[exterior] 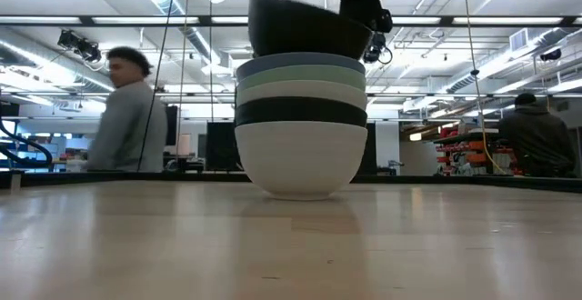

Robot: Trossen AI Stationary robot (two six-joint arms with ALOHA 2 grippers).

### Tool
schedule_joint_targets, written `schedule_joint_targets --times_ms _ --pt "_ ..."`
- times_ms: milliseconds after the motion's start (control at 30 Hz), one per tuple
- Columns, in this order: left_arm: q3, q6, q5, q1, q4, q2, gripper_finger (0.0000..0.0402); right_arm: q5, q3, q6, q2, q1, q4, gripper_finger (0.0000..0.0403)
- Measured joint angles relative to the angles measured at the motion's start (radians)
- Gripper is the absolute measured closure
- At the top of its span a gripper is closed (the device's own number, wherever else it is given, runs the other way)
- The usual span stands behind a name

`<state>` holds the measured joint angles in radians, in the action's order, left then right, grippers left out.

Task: Nest bowls inside each other
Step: Stack the black bowl on top of the blue bowl

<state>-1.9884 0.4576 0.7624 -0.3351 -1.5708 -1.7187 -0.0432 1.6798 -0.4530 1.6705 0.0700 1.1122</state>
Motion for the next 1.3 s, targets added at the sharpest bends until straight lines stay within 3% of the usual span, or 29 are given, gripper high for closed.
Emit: schedule_joint_targets --times_ms 600,900,1300 --pt "0.000 -0.001 0.000 0.058 0.000 0.000 0.0377 -0.048 -0.001 0.014 0.136 0.000 0.056 0.0403" --pt "0.000 -0.009 0.000 0.065 0.000 0.000 0.0389 -0.041 0.013 0.035 0.142 0.000 0.048 0.0401" --pt "0.000 -0.004 0.000 0.065 0.000 0.000 0.0374 -0.002 0.086 0.009 0.142 -0.009 0.041 0.0347"
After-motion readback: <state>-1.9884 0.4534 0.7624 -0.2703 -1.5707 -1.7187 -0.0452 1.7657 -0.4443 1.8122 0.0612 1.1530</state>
